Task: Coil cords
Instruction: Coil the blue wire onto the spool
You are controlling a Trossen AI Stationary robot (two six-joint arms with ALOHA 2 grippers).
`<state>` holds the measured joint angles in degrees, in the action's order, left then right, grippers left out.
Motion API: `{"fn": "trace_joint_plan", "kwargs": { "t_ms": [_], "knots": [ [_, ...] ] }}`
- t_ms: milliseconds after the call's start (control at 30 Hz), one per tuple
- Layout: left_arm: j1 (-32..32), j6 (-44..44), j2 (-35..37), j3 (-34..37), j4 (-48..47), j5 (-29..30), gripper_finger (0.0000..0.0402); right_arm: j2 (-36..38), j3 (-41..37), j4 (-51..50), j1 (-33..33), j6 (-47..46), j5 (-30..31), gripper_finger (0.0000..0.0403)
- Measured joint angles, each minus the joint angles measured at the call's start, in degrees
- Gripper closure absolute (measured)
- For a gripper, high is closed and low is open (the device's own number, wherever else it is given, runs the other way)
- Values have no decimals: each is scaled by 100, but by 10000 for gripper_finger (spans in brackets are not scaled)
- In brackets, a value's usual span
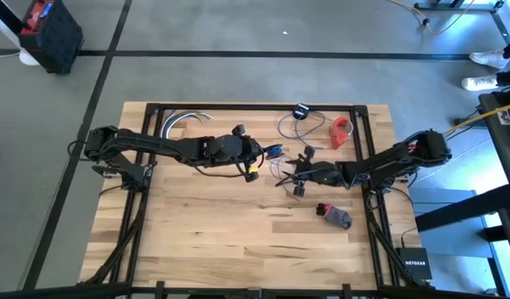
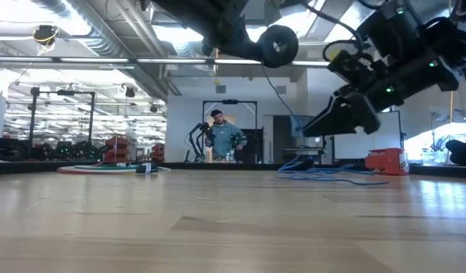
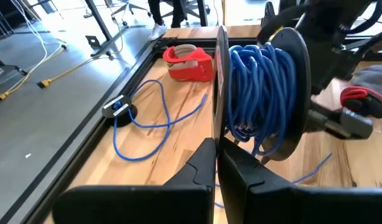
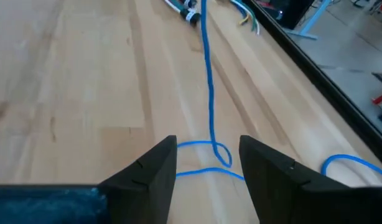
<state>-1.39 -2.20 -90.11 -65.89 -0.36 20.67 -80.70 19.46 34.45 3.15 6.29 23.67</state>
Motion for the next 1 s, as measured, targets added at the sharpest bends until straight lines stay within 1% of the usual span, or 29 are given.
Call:
{"fn": "trace_joint_plan", "kwargs": {
  "t_ms": [100,200,267,333,400,433,500,533,600,733,800,900,1000],
  "knots": [
    [0,-2,0,0,-5,-2,400,-193,177,44,-95,77,-13,226],
    [-2,-4,0,0,-26,-2,400,-256,270,25,-107,305,85,250],
    [-2,-21,0,0,-55,-2,400,-255,310,25,-104,380,159,284],
    [-1,-27,0,0,-66,-2,400,-254,318,-9,-104,460,192,329],
    [24,-38,0,0,-75,-2,400,-254,318,-153,-104,583,507,376],
    [33,-62,0,0,-79,-2,400,-237,318,-243,-100,638,752,388],
    [72,-127,0,0,-101,0,400,-140,316,-382,-99,721,1304,388],
    [100,-140,0,0,-118,4,400,-33,318,-491,-99,729,1476,385],
    [136,-189,0,0,-171,3,400,280,318,-747,-99,741,1599,387],
    [131,-275,2,0,-388,22,400,1181,318,-1584,-99,349,1622,396],
    [90,-276,1,0,-521,197,400,1694,318,-2028,-99,-29,1611,394],
    [28,-275,-40,0,-557,526,400,2341,318,-2379,-93,-562,1283,398],
    [-43,-320,-173,-2,-486,567,400,2782,316,-2448,-93,-932,1035,398]
  ]
}}
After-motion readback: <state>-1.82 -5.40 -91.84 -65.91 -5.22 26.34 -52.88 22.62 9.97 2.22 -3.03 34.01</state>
